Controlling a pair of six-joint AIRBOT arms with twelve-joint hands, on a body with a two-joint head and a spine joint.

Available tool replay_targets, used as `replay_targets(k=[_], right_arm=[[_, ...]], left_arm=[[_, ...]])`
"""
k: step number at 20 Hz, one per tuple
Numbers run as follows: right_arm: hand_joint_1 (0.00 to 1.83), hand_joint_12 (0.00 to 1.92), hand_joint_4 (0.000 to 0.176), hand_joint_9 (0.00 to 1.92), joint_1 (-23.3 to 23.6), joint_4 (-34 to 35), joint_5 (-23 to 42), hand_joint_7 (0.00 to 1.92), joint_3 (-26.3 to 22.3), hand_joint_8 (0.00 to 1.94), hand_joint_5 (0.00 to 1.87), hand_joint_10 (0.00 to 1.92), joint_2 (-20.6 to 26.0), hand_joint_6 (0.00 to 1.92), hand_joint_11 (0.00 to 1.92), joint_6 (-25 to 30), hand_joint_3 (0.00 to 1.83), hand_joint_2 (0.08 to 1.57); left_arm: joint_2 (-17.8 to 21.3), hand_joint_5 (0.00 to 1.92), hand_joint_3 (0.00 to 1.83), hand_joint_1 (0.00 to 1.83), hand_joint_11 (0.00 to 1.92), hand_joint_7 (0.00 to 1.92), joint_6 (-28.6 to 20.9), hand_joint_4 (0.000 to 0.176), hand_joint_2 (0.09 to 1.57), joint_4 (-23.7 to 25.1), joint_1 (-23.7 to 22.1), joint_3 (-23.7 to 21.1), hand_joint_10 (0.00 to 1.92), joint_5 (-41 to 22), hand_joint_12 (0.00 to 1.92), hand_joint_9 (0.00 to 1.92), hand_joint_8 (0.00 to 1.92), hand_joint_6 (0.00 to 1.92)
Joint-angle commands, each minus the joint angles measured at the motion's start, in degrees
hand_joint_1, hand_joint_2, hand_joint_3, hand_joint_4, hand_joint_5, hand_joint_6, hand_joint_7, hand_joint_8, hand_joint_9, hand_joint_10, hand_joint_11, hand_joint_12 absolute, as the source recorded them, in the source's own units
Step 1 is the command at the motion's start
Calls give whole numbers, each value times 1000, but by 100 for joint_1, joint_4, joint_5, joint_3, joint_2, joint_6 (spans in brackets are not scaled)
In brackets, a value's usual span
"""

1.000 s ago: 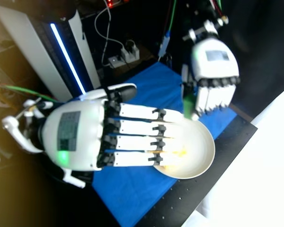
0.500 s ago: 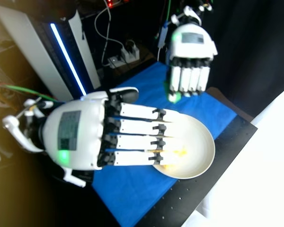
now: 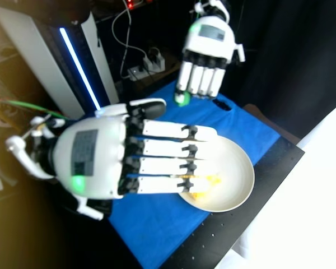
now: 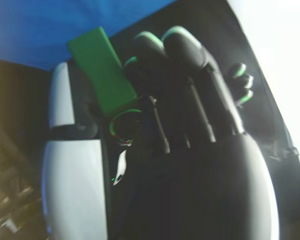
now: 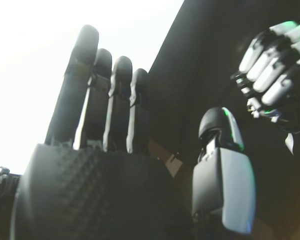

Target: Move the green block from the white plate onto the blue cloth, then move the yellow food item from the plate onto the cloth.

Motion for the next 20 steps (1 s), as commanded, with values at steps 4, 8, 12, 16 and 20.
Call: replay_targets(k=[4,8,12,16,20], right_arm=[[404,1161,0,620,71,149,654,658,-1,3,510,9,-25,0,344,29,0,1066],[380,1212,0,623,71,148,654,652,8,0,497,4,-48,0,322,29,3,1085],[393,1195,0,611,71,145,654,641,8,1,523,2,-48,7,266,29,1,1086],[381,1197,0,615,71,144,654,636,7,2,509,4,-51,1,297,29,4,1099],[354,1208,0,635,71,143,654,653,5,6,525,11,-60,5,317,29,6,1108]], left_arm=[[-23,989,0,1242,741,958,-557,0,1122,318,-6,-13,1468,-168,1805,900,1255,753],[-211,1006,0,1188,1038,1053,-614,0,1098,460,292,54,1665,-61,1903,1107,1198,910],[-471,1031,0,1269,821,1021,-1141,0,1100,776,484,297,1444,-43,1833,952,1167,672],[-656,1111,0,1248,762,1043,-1143,0,1073,794,708,427,865,80,1433,998,1012,659],[-739,1158,0,1259,788,1019,-1143,0,1071,833,781,451,875,100,1410,1004,1069,552]])
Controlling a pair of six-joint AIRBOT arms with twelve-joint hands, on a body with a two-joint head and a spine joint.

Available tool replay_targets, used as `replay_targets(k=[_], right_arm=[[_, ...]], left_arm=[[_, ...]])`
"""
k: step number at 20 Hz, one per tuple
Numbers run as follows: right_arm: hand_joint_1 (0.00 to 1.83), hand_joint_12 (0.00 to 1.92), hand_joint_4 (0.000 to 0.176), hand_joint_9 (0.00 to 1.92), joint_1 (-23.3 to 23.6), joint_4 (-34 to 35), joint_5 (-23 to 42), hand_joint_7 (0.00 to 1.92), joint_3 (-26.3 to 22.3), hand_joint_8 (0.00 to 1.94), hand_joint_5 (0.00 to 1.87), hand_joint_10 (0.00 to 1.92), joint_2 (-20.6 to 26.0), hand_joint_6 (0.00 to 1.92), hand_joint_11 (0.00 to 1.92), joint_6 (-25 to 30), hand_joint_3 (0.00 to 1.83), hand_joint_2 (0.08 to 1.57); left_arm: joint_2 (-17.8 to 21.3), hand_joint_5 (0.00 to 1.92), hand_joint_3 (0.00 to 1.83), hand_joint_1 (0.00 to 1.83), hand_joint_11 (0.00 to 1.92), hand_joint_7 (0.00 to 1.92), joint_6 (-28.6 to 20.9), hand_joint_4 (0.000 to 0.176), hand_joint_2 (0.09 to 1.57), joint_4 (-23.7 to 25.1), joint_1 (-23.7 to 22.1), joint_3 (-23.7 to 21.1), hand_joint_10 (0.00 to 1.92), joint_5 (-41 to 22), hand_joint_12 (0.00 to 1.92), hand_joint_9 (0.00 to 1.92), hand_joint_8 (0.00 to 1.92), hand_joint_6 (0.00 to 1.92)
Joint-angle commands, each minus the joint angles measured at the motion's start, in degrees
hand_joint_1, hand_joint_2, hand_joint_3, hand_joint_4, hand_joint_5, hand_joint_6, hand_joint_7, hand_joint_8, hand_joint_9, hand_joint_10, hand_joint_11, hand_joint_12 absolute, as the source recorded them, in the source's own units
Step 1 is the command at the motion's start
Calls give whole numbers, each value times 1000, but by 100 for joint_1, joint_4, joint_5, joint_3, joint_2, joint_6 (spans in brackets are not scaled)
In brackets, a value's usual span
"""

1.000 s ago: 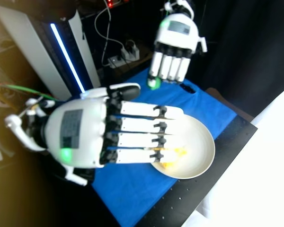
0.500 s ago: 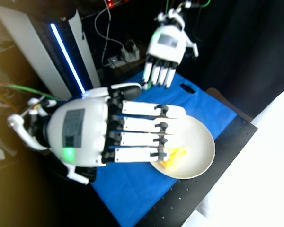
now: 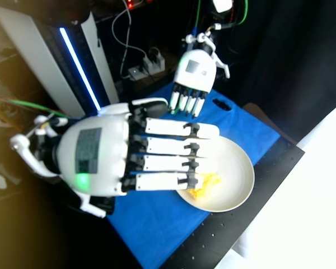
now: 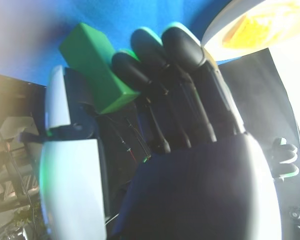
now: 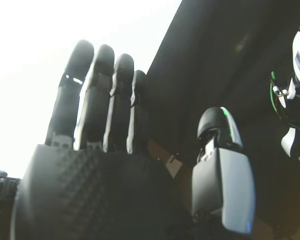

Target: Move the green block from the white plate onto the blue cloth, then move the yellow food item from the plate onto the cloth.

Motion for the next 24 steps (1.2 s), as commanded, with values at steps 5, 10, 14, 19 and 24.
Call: replay_targets(k=[5,10,14,19,24], right_arm=[[362,1166,0,620,71,161,654,647,2,2,527,1,-19,3,297,29,2,1112],[354,1184,0,640,71,151,654,666,-1,6,544,8,-25,5,332,29,3,1120],[336,1183,0,631,71,142,654,657,-9,1,538,3,-24,1,319,29,5,1131],[332,1172,0,607,71,140,654,650,-12,1,556,0,-24,4,279,29,0,1122],[323,1178,0,617,72,140,654,661,-12,3,569,3,-23,6,316,29,0,1118]], left_arm=[[-68,1164,0,1255,755,1035,-87,0,1064,-242,-12,35,862,-179,1408,985,1033,550],[-68,1027,0,1176,563,950,-87,0,868,-279,-14,35,837,-237,1412,815,464,197],[-37,989,0,1119,258,878,-87,0,742,-404,-20,50,901,-325,1439,578,380,31],[54,748,1,982,182,315,-87,0,717,-406,-100,-19,1207,-383,1557,248,966,0],[269,541,2,822,187,278,-73,14,805,-343,-548,-106,699,-436,1139,277,548,5]])
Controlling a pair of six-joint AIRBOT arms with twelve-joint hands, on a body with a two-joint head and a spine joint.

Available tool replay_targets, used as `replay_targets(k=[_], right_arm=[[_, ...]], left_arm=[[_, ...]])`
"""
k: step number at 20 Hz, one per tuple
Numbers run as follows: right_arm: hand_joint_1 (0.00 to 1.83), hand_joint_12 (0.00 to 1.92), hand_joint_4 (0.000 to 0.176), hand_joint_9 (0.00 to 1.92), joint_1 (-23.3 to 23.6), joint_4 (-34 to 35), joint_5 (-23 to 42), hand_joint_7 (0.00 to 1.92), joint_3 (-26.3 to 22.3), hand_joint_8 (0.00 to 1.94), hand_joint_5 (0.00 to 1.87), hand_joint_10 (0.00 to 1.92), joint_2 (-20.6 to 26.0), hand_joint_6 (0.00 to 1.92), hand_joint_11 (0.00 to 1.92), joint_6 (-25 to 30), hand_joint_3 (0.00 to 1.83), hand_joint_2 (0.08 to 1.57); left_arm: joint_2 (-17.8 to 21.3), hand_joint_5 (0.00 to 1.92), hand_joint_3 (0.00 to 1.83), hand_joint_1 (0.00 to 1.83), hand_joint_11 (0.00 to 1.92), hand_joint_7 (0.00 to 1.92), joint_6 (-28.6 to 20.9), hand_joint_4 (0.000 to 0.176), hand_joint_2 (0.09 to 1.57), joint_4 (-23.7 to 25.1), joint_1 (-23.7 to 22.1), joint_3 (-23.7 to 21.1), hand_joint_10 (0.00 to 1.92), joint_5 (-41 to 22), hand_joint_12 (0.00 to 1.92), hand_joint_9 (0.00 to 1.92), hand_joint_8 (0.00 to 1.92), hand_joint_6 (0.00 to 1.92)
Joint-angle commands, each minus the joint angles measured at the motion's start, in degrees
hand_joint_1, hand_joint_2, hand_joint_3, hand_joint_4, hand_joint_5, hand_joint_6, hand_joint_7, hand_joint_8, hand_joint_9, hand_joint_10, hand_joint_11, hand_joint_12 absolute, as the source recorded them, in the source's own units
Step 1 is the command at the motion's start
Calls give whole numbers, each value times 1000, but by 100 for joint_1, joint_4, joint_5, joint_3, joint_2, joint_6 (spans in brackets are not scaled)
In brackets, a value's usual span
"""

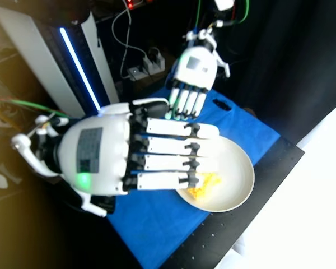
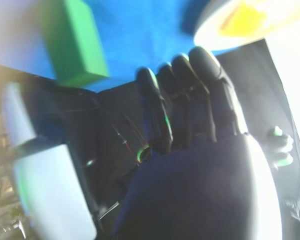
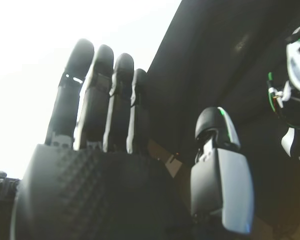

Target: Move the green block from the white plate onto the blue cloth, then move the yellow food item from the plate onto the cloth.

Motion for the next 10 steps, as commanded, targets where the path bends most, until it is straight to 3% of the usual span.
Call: replay_targets(k=[1,2,3,5,6,7,9,10], right_arm=[[330,1174,0,603,72,175,654,646,0,0,565,0,-11,3,306,27,0,1112],[322,1168,0,597,72,176,654,644,1,0,564,0,-11,2,300,27,0,1110],[343,1151,0,614,72,177,654,664,6,3,583,4,-11,2,325,27,0,1097],[341,1175,0,609,72,177,633,657,46,1,563,1,-11,0,300,27,0,1100],[362,1186,0,614,73,175,568,658,68,2,561,3,-11,0,297,27,0,1092],[372,1192,0,605,73,167,537,646,87,0,547,0,-12,0,294,27,0,1085],[397,1170,0,576,74,156,466,628,141,0,519,0,-30,0,251,27,0,1055],[401,1162,0,558,74,145,436,608,170,0,502,0,-37,0,233,27,0,1054]], left_arm=[[49,547,1,877,333,409,-22,35,796,-259,-170,-40,521,-229,979,414,330,4],[98,567,0,927,344,508,71,22,822,-279,-299,-65,361,-223,898,490,161,3],[158,555,0,774,359,609,255,0,895,-404,-436,-92,274,-199,938,577,82,2],[251,504,0,626,306,657,795,0,900,-922,-555,-90,196,-98,1204,656,15,0],[286,500,0,543,339,654,1086,0,938,-1225,-603,-62,134,-18,1217,702,3,0],[293,378,0,581,234,501,1317,0,873,-1441,-641,-16,61,51,1198,612,0,0],[299,426,0,589,427,569,2012,0,703,-2174,-685,98,26,242,892,680,5,3],[302,455,0,680,454,586,2349,18,659,-2482,-685,123,13,323,866,694,2,3]])
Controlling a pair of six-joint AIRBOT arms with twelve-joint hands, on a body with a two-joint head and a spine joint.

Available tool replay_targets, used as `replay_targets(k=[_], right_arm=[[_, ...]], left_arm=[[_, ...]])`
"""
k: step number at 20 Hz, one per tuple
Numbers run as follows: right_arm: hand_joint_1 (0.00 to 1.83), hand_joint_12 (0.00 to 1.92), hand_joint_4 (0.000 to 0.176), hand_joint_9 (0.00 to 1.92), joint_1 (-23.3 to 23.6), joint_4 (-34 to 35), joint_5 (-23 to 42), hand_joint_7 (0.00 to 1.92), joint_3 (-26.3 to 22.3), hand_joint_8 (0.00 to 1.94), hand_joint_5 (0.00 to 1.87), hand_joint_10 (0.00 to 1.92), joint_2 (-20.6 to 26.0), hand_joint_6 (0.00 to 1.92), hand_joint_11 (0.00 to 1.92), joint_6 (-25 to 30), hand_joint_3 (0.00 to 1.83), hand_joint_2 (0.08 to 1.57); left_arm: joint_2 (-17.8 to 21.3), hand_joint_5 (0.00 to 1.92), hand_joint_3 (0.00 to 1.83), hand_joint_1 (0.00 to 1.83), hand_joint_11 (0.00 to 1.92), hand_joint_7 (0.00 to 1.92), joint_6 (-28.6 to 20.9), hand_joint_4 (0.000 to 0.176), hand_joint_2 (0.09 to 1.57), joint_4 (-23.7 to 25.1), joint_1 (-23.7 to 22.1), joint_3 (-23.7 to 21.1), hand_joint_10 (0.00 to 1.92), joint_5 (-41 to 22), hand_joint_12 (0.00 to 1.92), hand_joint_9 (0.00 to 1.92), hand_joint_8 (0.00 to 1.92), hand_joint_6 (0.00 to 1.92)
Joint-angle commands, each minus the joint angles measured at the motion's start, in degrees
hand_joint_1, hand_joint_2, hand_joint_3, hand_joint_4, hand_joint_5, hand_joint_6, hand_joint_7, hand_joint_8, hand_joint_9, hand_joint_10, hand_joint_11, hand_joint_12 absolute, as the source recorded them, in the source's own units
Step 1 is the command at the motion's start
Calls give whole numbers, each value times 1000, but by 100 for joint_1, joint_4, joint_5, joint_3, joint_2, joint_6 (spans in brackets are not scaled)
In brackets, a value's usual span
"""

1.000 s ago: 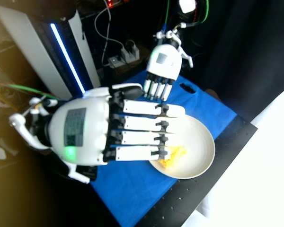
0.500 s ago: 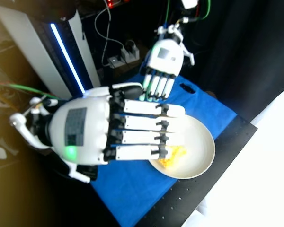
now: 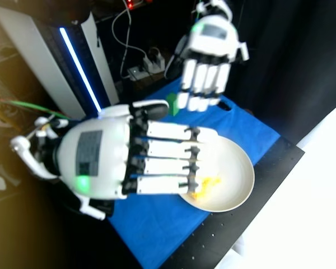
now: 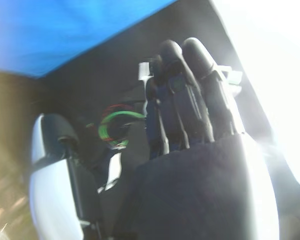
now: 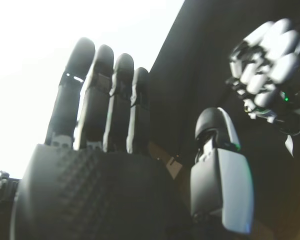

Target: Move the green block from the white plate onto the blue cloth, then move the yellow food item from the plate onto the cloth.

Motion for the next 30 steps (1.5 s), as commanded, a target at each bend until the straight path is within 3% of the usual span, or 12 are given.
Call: replay_targets(k=[1,2,3,5,7,9,11,13,17,19,23,30], right_arm=[[399,1164,0,549,74,171,553,594,44,0,493,0,-30,0,237,27,0,1040],[392,1160,0,543,76,171,515,580,83,0,485,0,-51,0,251,27,0,1000],[390,1151,0,535,81,157,477,574,121,0,475,0,-81,0,244,27,0,972],[360,1121,0,516,219,-39,227,538,201,0,400,0,-127,0,242,27,0,899],[362,1098,40,517,375,-294,-72,549,325,5,276,1,-223,0,209,27,0,864],[390,1024,22,497,410,-583,-208,578,620,1,389,0,-443,16,198,27,0,823],[401,1078,0,542,517,-1073,-507,500,962,3,386,17,-689,1,255,27,7,865],[526,1073,20,573,628,-1481,-880,445,1081,0,368,7,-807,0,329,27,1,856],[533,1039,1,600,643,-2201,-1136,530,1585,11,336,10,-1156,0,308,27,0,875],[578,1218,0,649,647,-2610,-1334,642,1855,2,325,9,-1336,0,132,27,2,980],[622,1123,0,502,737,-3295,-1532,378,1999,0,286,0,-1445,0,159,27,0,1033],[789,1302,0,467,756,-3719,-1591,340,2152,0,350,1,-1634,1,111,27,0,934]], left_arm=[[31,455,0,852,317,574,328,45,573,-503,-88,33,2,-164,952,651,1,0],[14,391,0,911,192,504,730,11,615,-893,-94,81,0,-32,1051,573,0,0],[-9,370,13,954,121,469,1004,31,658,-1132,-116,132,0,99,1050,519,0,0],[-171,254,1,853,73,335,1212,117,653,-1386,-185,376,0,330,843,398,0,0],[-303,172,0,836,65,213,1212,154,671,-1424,-246,573,0,560,629,265,0,0],[-442,122,0,890,56,196,1216,170,745,-1423,-269,732,1,774,531,222,2,2],[-618,102,0,770,93,200,1219,162,707,-1357,-333,905,7,969,535,234,4,0],[-711,78,4,757,4,173,1219,162,673,-1226,-452,987,0,1132,629,186,0,5],[-835,113,0,738,1,204,1220,157,707,-959,-605,1083,0,1408,688,213,0,0],[-901,106,3,711,0,221,1221,167,737,-801,-668,1133,6,1515,656,228,7,1],[-1022,125,9,803,1,198,1221,171,783,-663,-753,1184,3,1637,601,200,2,4],[-1092,168,2,798,0,257,1221,163,824,-598,-766,1208,3,1688,746,281,3,1]])
